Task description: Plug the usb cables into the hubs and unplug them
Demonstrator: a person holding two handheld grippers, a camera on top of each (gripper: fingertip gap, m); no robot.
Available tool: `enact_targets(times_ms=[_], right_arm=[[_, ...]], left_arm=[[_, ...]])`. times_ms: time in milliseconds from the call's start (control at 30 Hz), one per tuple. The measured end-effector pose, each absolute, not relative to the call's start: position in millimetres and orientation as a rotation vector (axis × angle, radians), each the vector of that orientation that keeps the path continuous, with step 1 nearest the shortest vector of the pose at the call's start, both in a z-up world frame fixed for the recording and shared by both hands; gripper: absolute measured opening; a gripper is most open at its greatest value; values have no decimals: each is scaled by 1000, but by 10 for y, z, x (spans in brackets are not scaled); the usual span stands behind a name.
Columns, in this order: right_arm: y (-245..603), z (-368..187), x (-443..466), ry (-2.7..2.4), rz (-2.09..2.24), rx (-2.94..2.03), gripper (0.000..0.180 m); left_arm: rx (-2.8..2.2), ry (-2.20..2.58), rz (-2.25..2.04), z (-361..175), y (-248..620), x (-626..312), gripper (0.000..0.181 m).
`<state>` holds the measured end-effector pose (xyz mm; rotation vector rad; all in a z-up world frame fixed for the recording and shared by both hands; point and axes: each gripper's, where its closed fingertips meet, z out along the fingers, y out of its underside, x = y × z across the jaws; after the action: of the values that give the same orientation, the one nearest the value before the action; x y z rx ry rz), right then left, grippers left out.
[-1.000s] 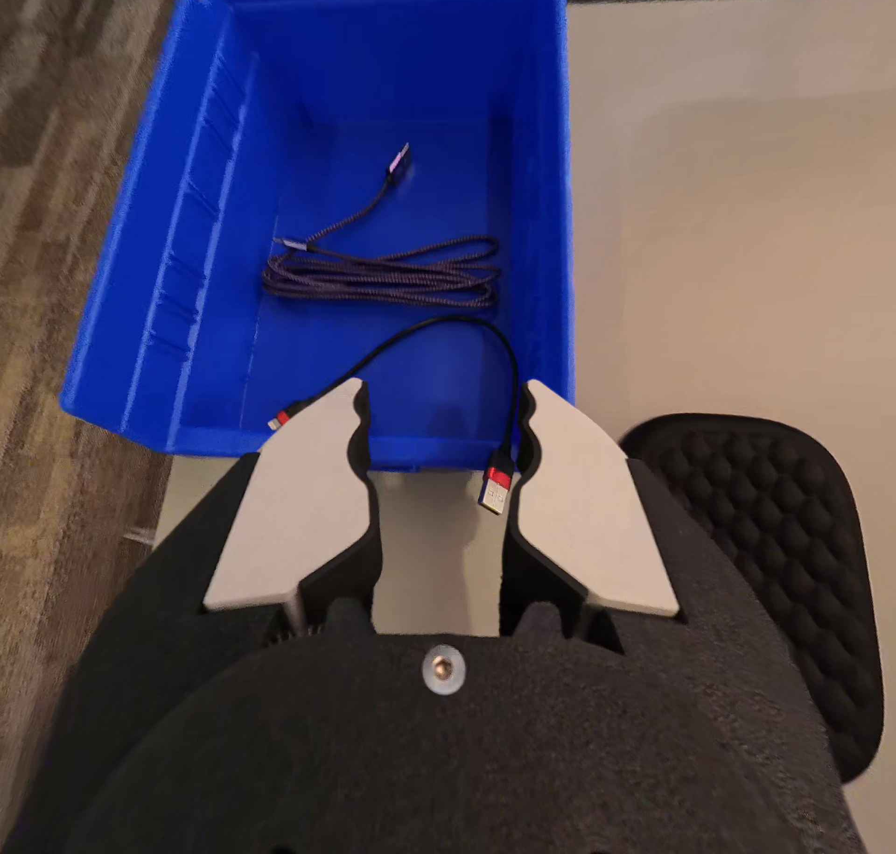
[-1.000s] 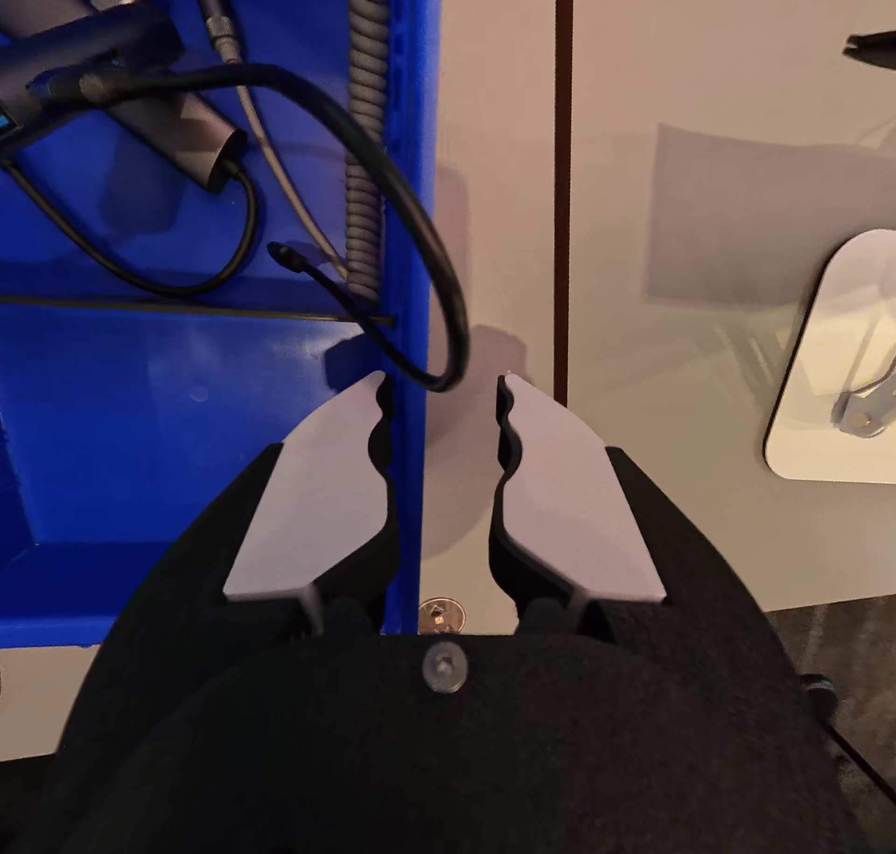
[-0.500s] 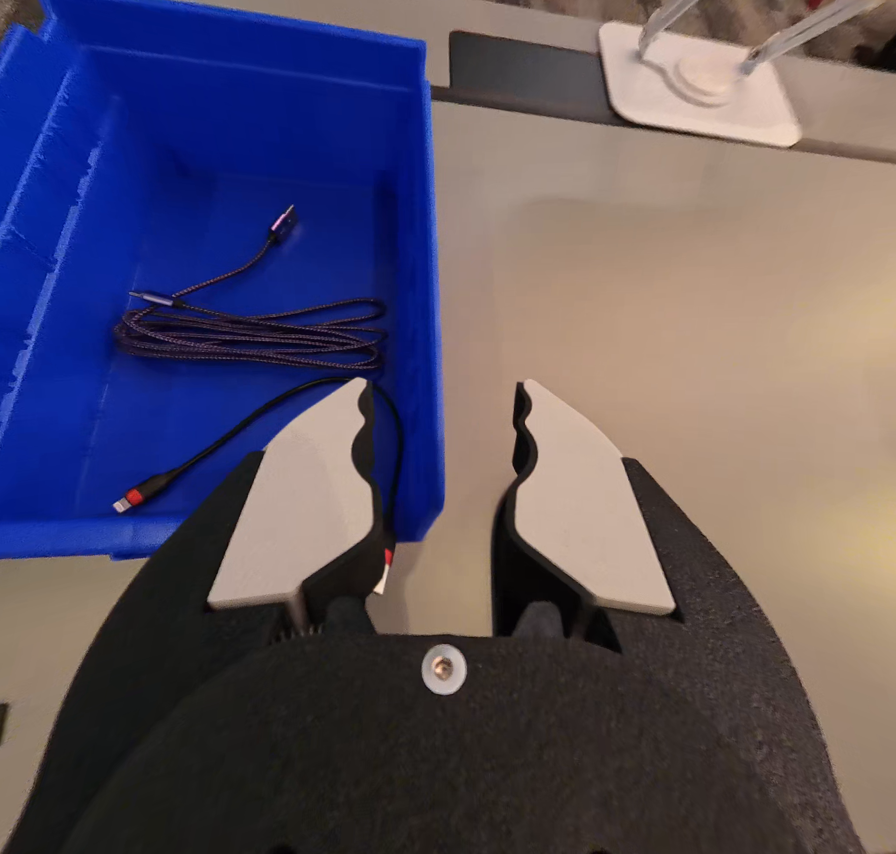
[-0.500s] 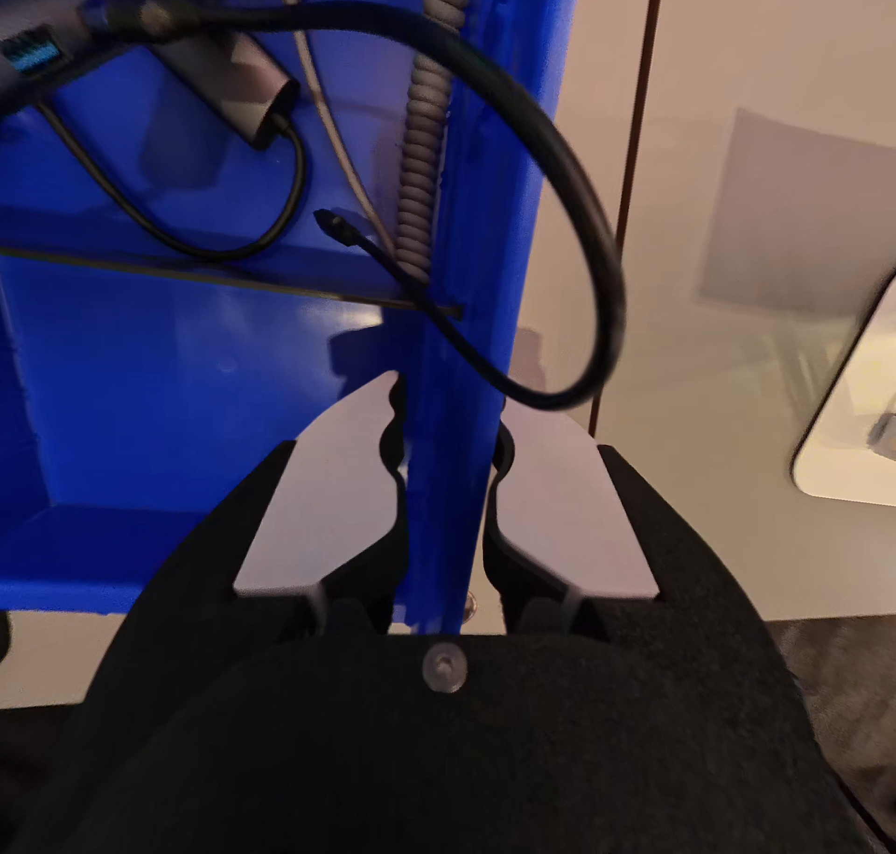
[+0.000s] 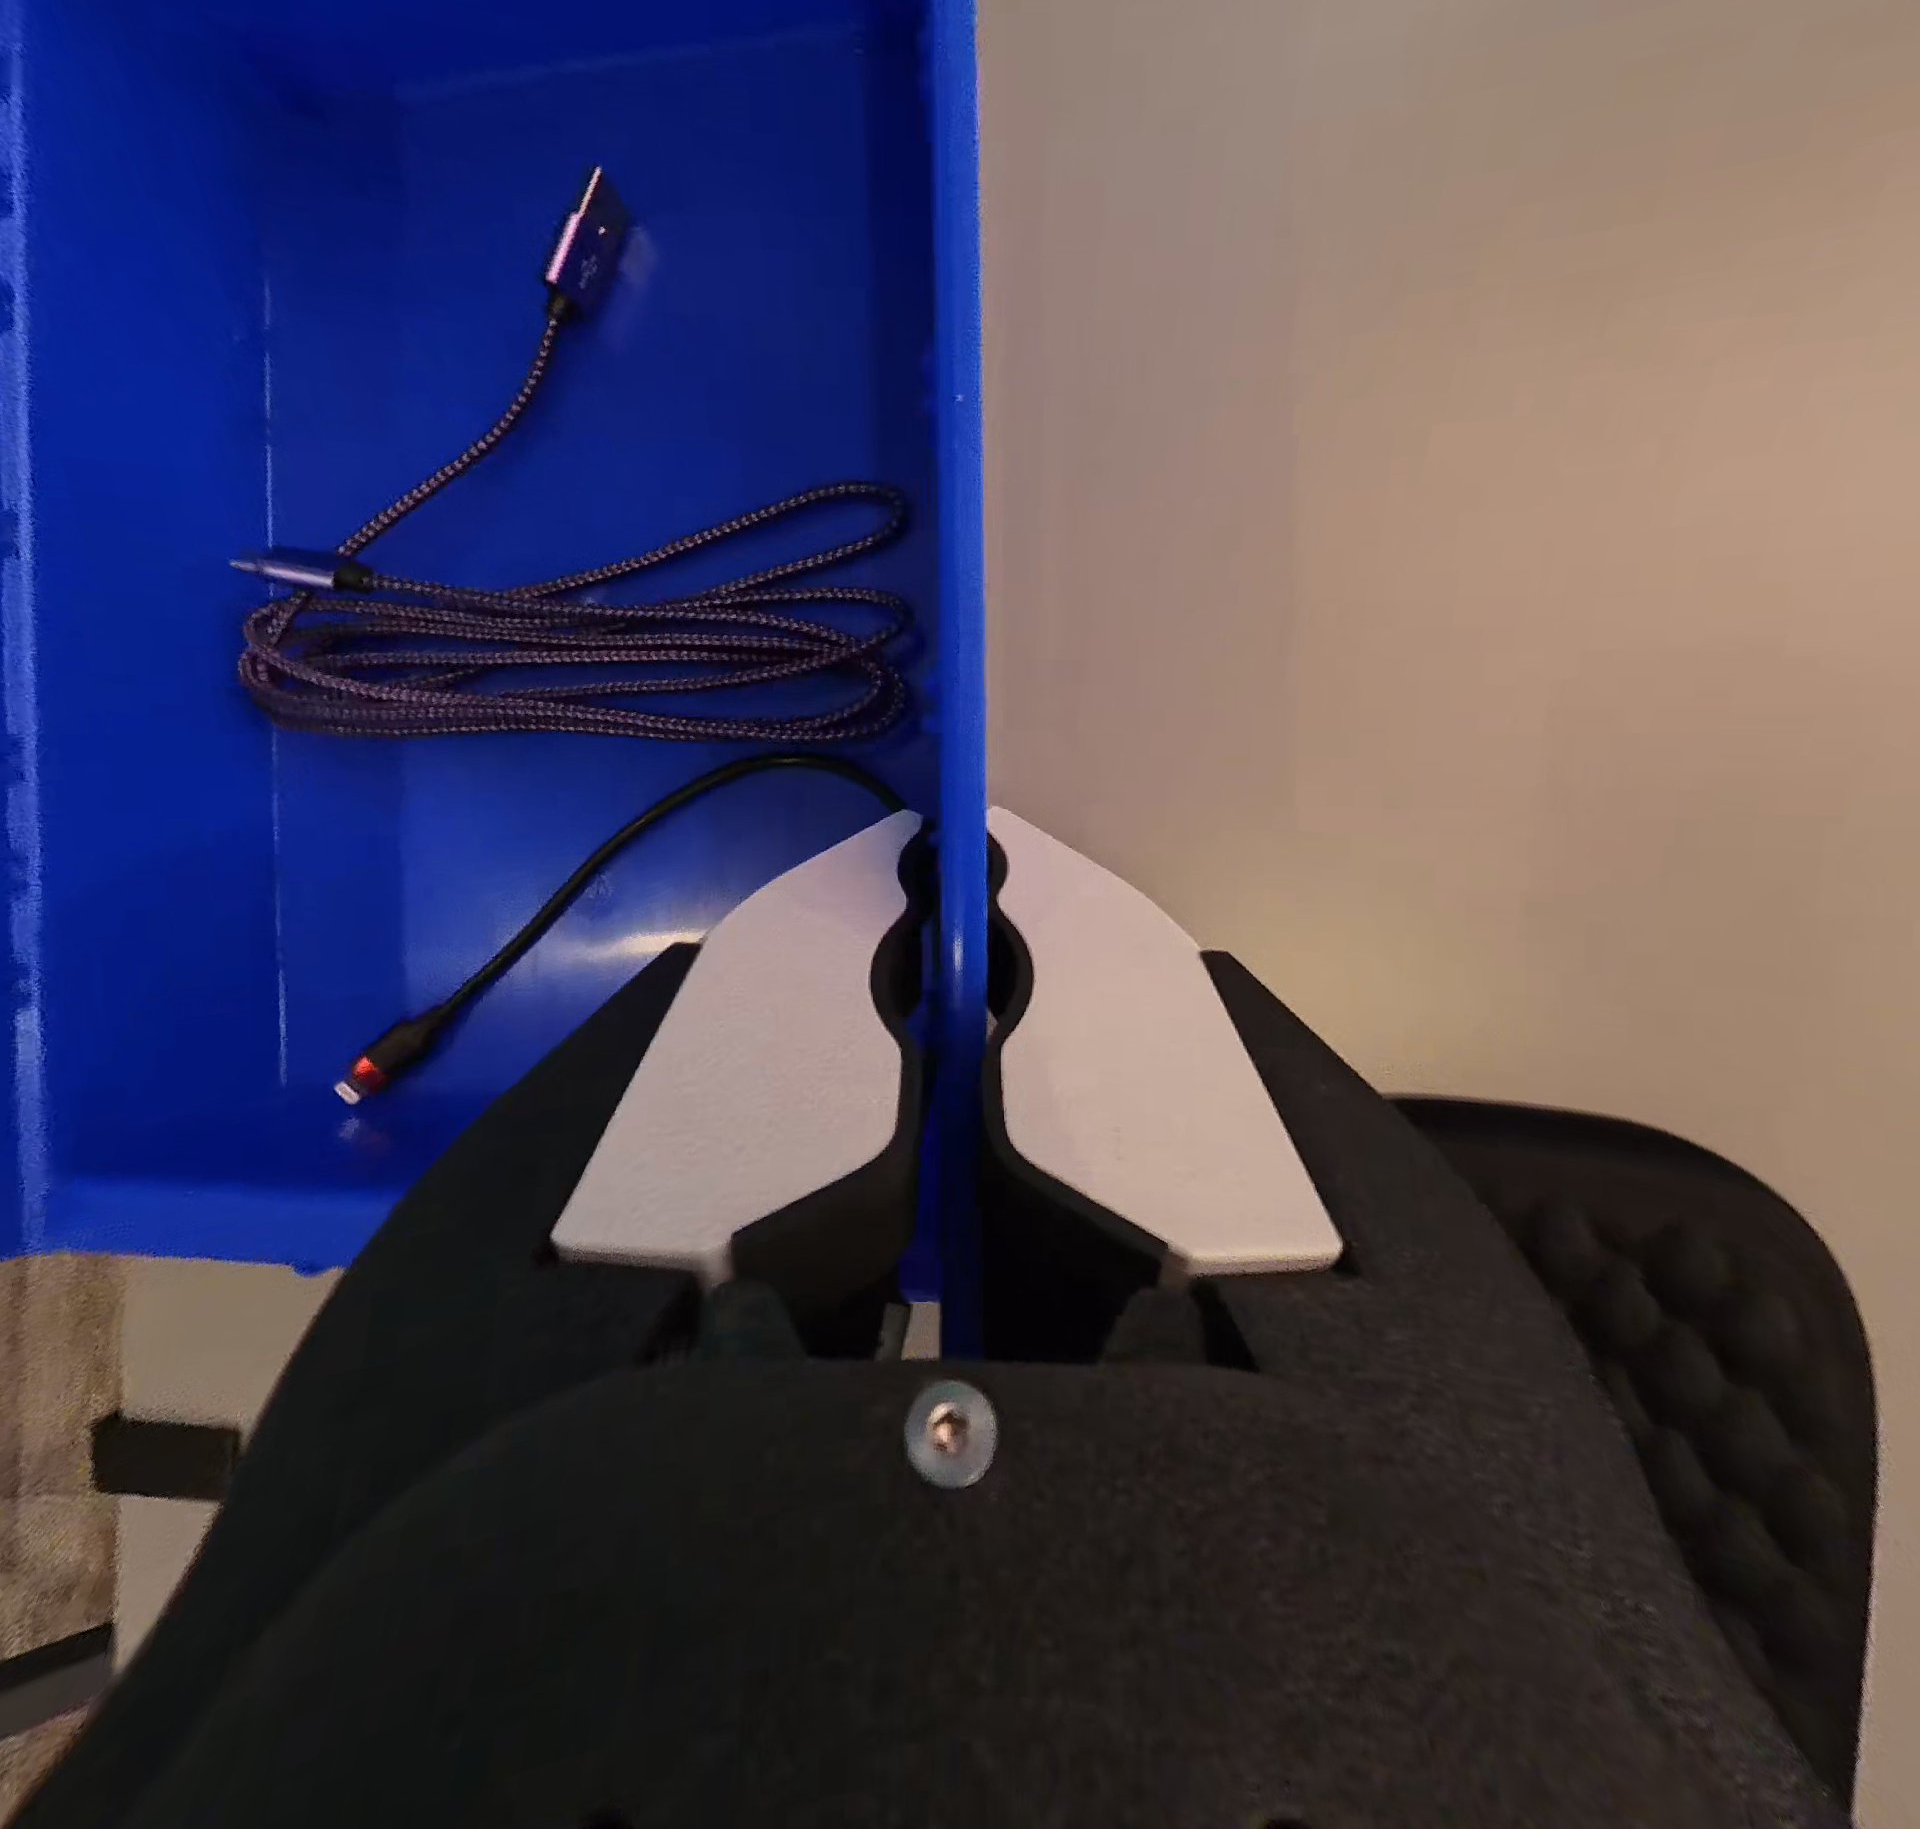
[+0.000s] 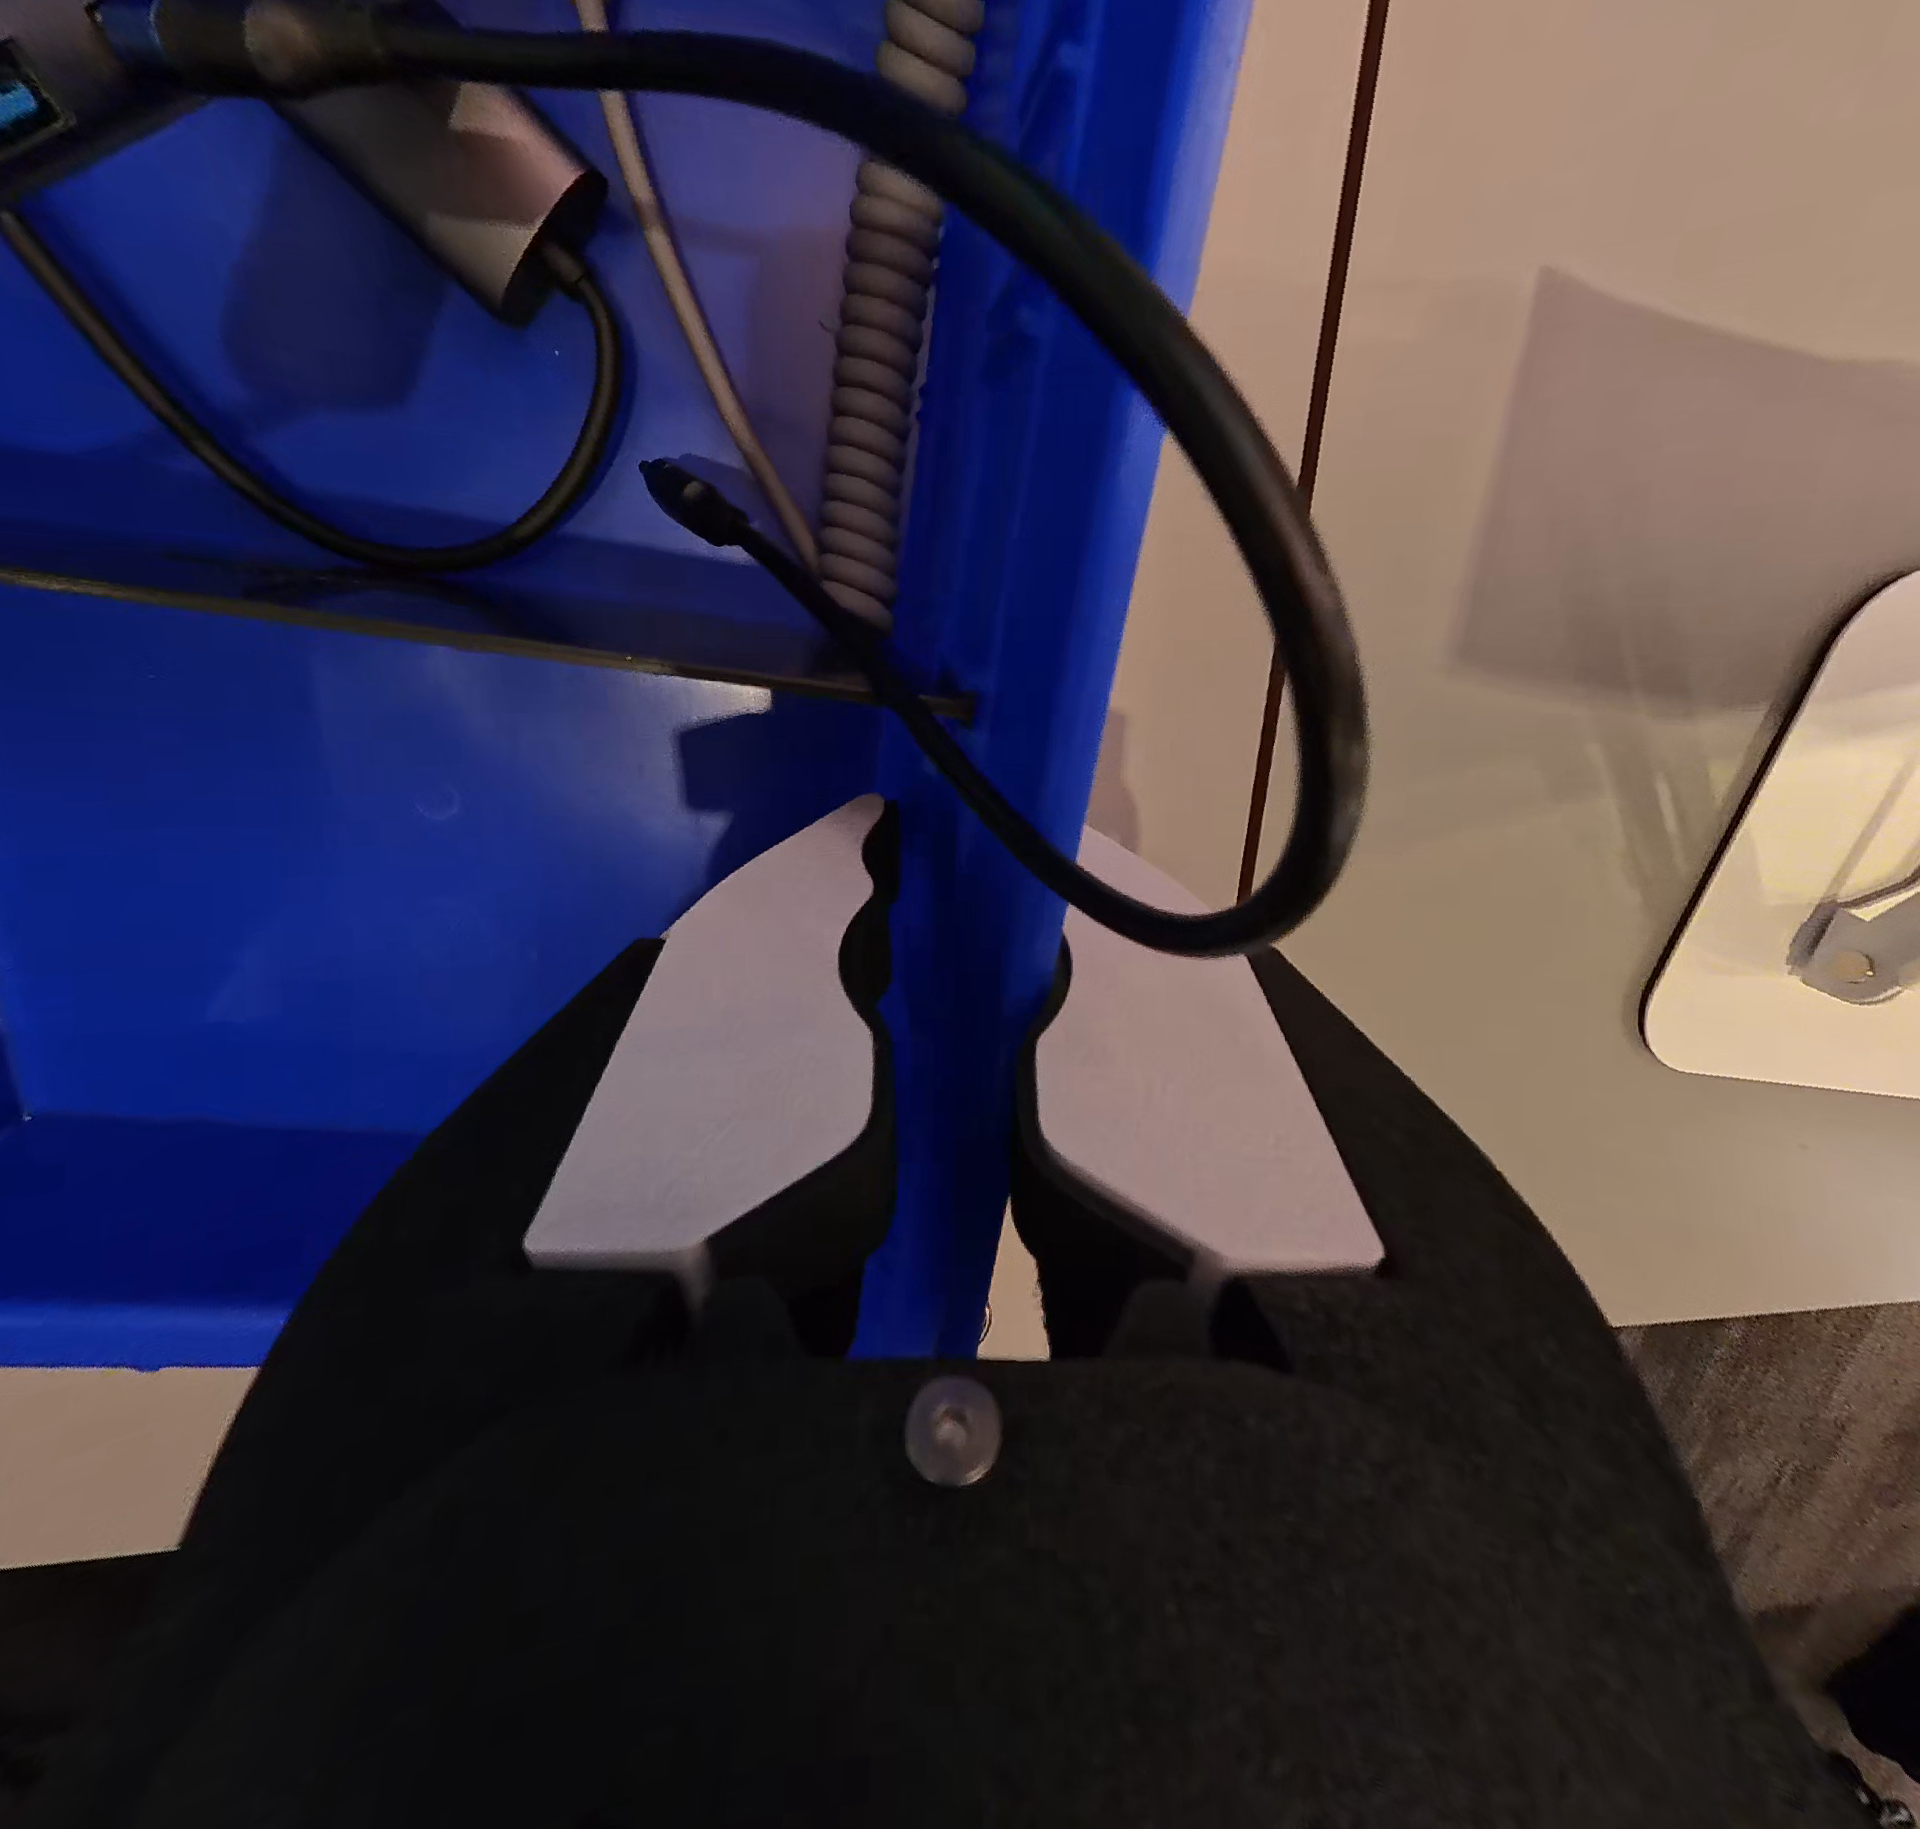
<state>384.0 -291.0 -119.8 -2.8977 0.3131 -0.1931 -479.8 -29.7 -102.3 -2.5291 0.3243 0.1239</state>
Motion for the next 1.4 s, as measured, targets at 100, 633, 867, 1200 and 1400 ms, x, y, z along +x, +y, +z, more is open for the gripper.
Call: enact_targets(times_ms=[100,633,867,1200,1400], right_arm=[[-2906,-1199,3838,308,-182,-2889,20],[-2904,-1227,3814,293,-91,-2879,17],[-2911,-1255,3807,284,-56,-2882,17],[-2937,-1295,3794,262,-25,-2914,18],[-2940,-1295,3810,285,-43,-2915,21]], left_arm=[[-2525,382,163,-1023,-235,-4742,6],[-2540,520,209,-1041,-143,-3706,8],[-2521,587,169,-1048,-290,-3161,8],[-2506,661,149,-1059,-563,-2601,8],[-2491,713,148,-1064,-730,-2287,8]])
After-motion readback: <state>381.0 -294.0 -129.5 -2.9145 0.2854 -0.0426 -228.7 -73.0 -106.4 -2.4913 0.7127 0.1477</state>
